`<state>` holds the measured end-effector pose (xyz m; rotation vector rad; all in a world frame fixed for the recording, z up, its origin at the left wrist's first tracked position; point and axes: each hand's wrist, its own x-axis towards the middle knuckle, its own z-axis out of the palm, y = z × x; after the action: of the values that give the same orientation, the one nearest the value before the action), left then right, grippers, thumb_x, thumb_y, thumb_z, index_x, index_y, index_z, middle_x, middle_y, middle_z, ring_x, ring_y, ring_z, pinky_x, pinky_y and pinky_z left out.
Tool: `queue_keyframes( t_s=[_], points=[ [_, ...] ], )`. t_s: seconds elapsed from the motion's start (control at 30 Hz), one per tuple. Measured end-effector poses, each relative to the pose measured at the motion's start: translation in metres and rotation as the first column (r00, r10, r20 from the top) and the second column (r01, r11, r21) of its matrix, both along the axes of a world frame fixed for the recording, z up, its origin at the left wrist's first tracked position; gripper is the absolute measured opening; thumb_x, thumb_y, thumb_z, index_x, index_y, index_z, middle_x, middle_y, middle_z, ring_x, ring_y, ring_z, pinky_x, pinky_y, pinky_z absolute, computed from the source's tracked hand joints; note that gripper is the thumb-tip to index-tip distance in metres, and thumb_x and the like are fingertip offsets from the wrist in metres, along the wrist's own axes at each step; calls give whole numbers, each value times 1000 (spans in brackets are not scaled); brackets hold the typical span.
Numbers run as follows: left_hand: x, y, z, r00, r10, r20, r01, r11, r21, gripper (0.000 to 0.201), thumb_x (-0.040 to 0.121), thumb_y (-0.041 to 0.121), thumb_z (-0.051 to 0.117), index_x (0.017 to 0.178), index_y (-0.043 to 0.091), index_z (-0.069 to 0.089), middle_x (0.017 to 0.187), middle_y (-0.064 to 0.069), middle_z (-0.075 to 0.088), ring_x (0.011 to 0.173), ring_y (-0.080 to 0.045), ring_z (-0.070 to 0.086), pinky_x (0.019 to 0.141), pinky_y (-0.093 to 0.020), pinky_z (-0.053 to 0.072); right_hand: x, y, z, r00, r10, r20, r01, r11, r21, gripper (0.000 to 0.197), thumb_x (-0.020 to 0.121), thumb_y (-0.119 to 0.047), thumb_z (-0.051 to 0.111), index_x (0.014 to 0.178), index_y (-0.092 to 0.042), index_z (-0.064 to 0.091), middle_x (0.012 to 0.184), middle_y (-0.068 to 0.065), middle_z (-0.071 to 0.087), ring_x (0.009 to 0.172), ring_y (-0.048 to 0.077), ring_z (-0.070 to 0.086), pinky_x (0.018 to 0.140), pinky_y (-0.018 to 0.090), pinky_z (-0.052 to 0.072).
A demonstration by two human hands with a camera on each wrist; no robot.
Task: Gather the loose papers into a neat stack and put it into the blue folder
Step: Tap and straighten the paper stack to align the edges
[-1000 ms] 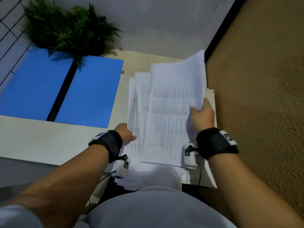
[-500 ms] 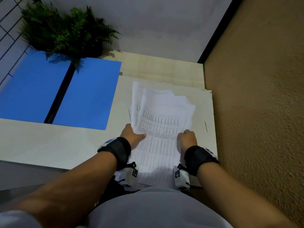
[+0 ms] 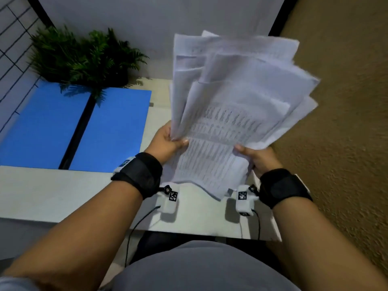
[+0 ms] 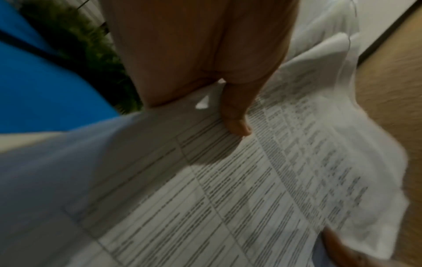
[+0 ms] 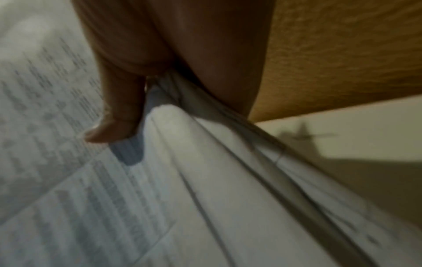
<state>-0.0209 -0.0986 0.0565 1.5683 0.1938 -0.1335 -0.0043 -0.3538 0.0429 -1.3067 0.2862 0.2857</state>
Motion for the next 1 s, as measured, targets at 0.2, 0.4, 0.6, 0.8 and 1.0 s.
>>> queue_keyframes(
  t_s=[0.2, 0.4, 0.6, 0.8, 1.0],
  points=[
    [13, 10, 22, 973, 223, 62, -224, 975, 4, 43, 82, 1, 74, 123, 8, 62, 103, 7, 67, 95, -6, 63, 82, -11, 53, 17, 13, 52, 957, -54, 285, 100, 984, -147, 50, 63, 3, 85, 110, 2, 69, 106, 5, 75, 99, 19, 71, 84, 30, 58],
    [0, 18, 5, 982, 183, -41, -185, 980, -67, 58, 63, -1, 86, 117, 8, 66, 112, -7, 72, 109, -25, 66, 93, -40, 55, -2, 5, 34, 984, 56, 170, -24, 982, -186, 41, 65, 10, 80, 103, -2, 70, 94, 0, 78, 89, 15, 75, 71, 26, 59],
    [-10, 21, 0, 995, 96, -21, -97, 990, -100, 61, 58, -4, 87, 114, 9, 65, 109, -5, 72, 107, -18, 64, 81, -29, 54, -10, -14, 25, 992, 88, 94, -54, 949, -312, 48, 79, 25, 53, 100, -18, 62, 93, -2, 71, 92, 11, 67, 68, 18, 57],
    [-12, 23, 5, 1000, -5, 23, 7, 995, -98, 78, 47, 23, 91, 120, 15, 65, 114, -5, 74, 111, -20, 67, 87, -35, 56, -15, -10, 28, 982, -44, 182, 79, 978, -190, 40, 91, 12, 47, 107, -18, 68, 101, 6, 72, 97, 23, 67, 74, 34, 60],
    [-15, 31, 9, 999, 6, 53, 1, 993, -121, 74, 43, 21, 97, 111, 15, 70, 108, -4, 76, 105, -20, 70, 78, -29, 59, -8, 0, 36, 993, 8, 122, -16, 998, 68, 21, 97, 1, 47, 97, -6, 67, 80, 12, 71, 73, 22, 67, 67, 35, 58]
  ],
)
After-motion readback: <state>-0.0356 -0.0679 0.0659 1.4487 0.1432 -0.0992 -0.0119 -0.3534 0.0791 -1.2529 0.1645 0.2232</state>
